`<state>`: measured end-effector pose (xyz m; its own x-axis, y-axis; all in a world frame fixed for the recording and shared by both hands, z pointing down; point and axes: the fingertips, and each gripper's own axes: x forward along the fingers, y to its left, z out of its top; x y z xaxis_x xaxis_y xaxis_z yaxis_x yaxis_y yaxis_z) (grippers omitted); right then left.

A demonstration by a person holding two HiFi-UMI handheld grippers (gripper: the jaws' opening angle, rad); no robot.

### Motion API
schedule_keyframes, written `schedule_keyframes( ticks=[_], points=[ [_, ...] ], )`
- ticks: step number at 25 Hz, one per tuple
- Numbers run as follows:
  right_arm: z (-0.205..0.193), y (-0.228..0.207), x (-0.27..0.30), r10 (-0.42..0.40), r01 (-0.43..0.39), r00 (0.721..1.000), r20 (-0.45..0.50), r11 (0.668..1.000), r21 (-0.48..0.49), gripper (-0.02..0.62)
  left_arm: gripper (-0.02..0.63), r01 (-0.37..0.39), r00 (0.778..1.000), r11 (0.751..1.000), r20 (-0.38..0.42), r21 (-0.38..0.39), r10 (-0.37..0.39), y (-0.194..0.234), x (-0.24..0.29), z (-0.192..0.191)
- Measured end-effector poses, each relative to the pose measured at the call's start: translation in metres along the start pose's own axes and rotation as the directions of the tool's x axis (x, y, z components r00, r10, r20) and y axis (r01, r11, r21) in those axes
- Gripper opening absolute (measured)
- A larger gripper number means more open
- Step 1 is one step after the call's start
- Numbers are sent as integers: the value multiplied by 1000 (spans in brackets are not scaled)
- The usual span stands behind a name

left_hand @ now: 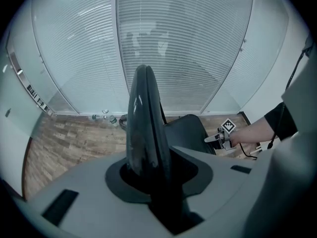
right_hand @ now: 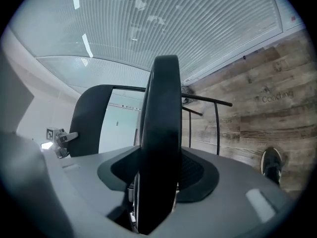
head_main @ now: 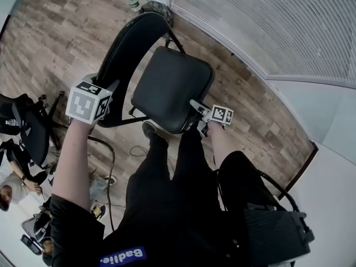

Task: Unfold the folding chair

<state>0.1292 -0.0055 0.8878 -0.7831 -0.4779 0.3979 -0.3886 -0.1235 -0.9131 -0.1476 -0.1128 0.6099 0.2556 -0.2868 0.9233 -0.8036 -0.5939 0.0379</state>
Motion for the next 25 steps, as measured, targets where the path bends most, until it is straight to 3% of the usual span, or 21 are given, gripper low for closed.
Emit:
schedule_keyframes(
  ticks=[5, 16, 25],
  points=[
    [0, -26, -7, -2, 1, 1000, 13, 1000, 22, 193, 94, 17, 1000, 1000, 3, -12, -17, -2, 10, -4],
    [-1, -103, -18, -117, 114, 992, 52, 992, 60, 241, 94, 51, 999, 998, 12, -26, -51, -20, 39, -10],
    [-4, -147, -15, -109, 105, 992, 60, 992, 68, 267, 105, 96, 995, 993, 34, -64, -94, 1, 65, -24]
  ],
)
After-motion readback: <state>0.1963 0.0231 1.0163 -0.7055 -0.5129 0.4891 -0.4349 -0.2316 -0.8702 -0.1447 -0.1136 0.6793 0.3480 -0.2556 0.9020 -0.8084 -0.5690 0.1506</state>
